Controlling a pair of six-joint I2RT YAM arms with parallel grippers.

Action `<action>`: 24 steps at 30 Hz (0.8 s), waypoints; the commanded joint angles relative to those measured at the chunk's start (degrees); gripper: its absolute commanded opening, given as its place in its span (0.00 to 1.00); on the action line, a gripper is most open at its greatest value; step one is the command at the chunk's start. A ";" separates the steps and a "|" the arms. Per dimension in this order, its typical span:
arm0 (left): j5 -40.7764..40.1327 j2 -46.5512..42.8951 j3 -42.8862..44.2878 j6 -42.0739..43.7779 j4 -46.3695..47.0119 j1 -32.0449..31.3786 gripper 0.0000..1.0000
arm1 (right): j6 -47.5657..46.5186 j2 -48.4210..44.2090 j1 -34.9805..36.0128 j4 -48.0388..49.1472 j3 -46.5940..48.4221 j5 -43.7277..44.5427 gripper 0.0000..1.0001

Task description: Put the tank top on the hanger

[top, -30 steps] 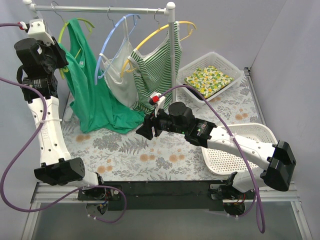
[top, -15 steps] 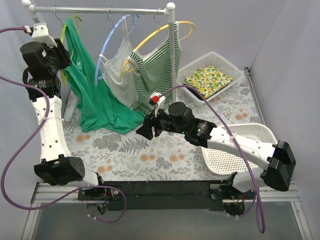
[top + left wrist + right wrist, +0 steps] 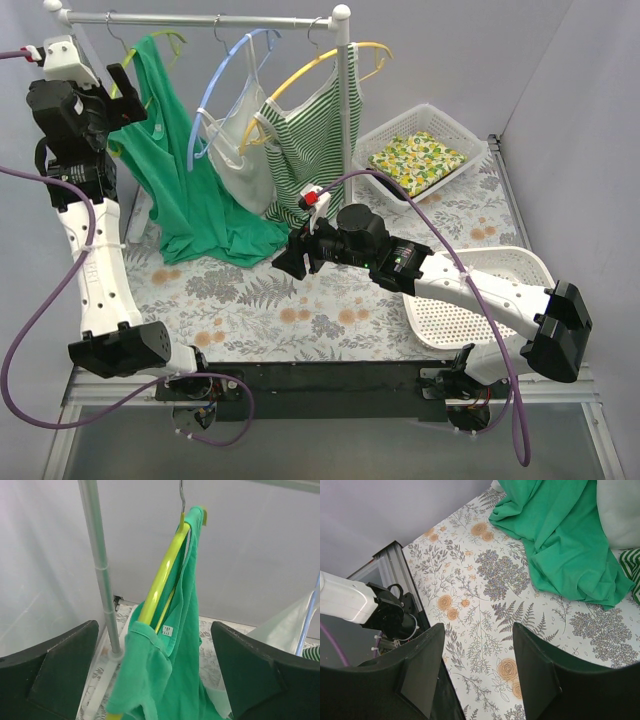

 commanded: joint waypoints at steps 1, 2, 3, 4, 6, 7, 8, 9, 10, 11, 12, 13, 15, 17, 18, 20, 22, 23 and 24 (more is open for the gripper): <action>-1.43 -4.87 3.91 -1.58 0.77 0.31 0.98 | 0.13 0.10 -0.08 2.31 -0.42 0.17 0.65; -0.64 -5.49 4.08 -2.20 0.68 0.31 0.98 | 0.13 0.10 -0.08 2.23 -0.42 0.17 0.65; 0.33 -5.93 4.09 -2.81 0.76 0.22 0.98 | 0.13 0.10 0.00 2.23 -0.42 0.17 0.65; 3.99 -6.28 4.17 -4.47 0.94 0.22 0.98 | 0.13 0.01 0.00 2.31 -0.42 0.35 0.65; 8.49 -7.16 4.00 -6.50 1.20 0.22 0.98 | 0.04 -0.43 0.00 2.23 -0.68 0.96 0.65; 13.04 -7.51 3.82 -7.73 1.73 0.22 0.98 | 0.04 -0.52 0.00 2.23 -0.77 1.22 0.65; 15.78 -7.77 3.56 -10.26 2.17 0.22 0.98 | -0.05 -1.04 0.00 2.23 -0.85 1.49 0.66; 18.07 -8.65 3.30 -11.59 2.69 0.22 0.98 | -0.22 -1.31 0.00 2.23 -1.12 2.27 0.66; 20.35 -9.09 2.42 -12.65 3.74 0.05 0.98 | -0.22 -1.74 -0.08 2.31 -1.64 2.89 0.66; 25.42 -9.62 1.72 -15.45 4.97 -0.30 0.98 | -0.31 -2.44 0.00 2.40 -1.99 3.42 0.66; 27.13 -10.93 1.02 -16.43 5.94 -0.91 0.98 | -0.31 -2.97 -0.08 2.40 -2.26 4.64 0.66; 28.54 -11.29 0.49 -17.31 7.17 -1.62 0.98 | -0.48 -3.33 0.00 2.40 -2.96 5.35 0.66; 30.22 -11.99 0.13 -18.81 7.44 -5.39 0.98 | -0.75 -4.91 -0.08 2.40 -3.66 8.24 0.67; 29.70 -12.08 -0.04 -18.20 6.92 -12.82 0.98 | -1.89 -7.01 0.00 2.23 -4.98 10.53 0.68; 27.08 -12.00 -0.31 -17.24 6.57 -16.35 0.98 | -2.15 -7.89 -0.08 2.05 -5.51 13.68 0.68; 25.14 -11.12 -1.01 -16.18 6.13 -25.29 0.98 | -3.03 -11.30 -0.08 1.35 -7.00 17.21 0.70; 18.04 -10.15 -2.32 -13.20 4.64 -35.31 0.98 | -2.95 -14.13 -0.08 0.47 -7.97 22.30 0.71; 14.87 -10.24 -3.20 -12.06 4.46 -38.59 0.98 | -2.25 -17.53 0.00 -0.49 -8.58 24.15 0.71; 9.79 -10.32 -5.91 -11.35 4.46 -41.41 0.98 | -1.64 -19.48 -0.08 -0.93 -10.16 27.91 0.72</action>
